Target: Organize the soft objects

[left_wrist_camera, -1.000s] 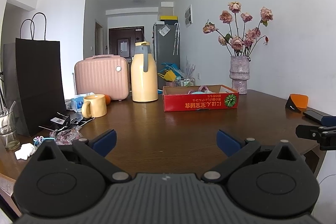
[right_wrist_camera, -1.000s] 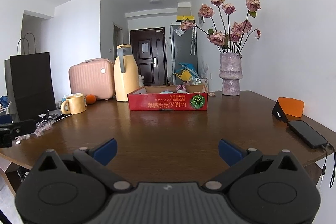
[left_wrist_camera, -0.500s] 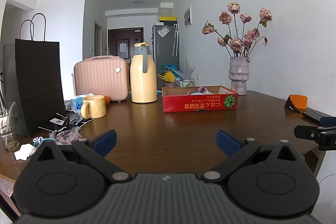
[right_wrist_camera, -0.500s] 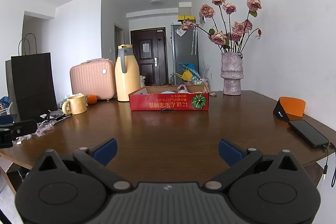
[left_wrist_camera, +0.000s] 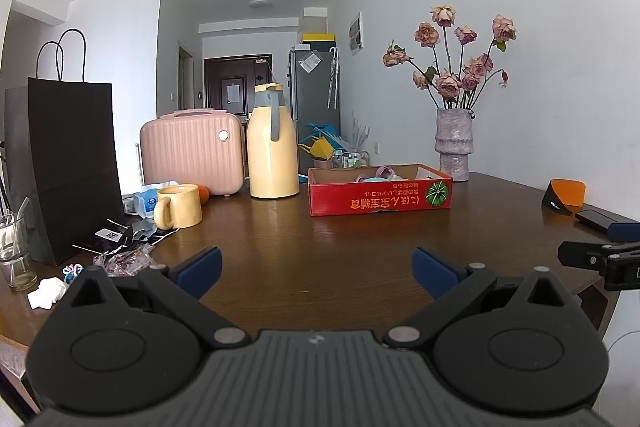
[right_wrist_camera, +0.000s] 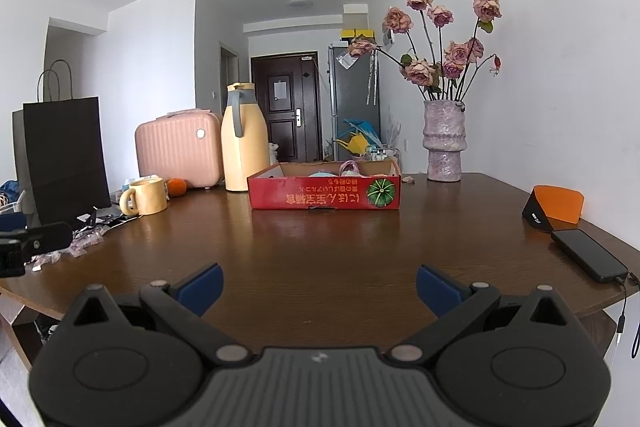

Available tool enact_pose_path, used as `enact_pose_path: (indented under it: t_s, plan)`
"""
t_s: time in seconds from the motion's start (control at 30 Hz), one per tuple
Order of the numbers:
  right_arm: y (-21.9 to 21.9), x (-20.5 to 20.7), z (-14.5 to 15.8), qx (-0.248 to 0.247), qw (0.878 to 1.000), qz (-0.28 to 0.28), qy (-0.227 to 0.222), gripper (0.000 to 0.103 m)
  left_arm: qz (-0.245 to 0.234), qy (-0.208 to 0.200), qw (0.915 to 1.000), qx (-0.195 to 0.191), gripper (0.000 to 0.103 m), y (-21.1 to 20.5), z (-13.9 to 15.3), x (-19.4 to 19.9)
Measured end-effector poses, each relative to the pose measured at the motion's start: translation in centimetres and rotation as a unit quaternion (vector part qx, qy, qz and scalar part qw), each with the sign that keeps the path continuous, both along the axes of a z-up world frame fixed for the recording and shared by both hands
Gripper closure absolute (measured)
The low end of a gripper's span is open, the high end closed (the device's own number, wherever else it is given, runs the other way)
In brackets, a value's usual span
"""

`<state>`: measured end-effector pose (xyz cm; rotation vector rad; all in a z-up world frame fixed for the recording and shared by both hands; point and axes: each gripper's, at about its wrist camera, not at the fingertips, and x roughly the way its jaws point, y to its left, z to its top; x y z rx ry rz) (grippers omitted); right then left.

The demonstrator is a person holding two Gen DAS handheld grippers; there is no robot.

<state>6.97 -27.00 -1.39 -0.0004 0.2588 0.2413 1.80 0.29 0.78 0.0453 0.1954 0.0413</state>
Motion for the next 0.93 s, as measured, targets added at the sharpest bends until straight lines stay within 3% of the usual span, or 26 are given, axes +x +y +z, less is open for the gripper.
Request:
enact_pose_path:
  t_s: [0.93]
  plan:
    - [-0.14,0.17,-0.41,0.004,1.000,-0.001,0.004,0.000,0.002,-0.003,0.9999,-0.010,0.000,-0.15,-0.10,0.08]
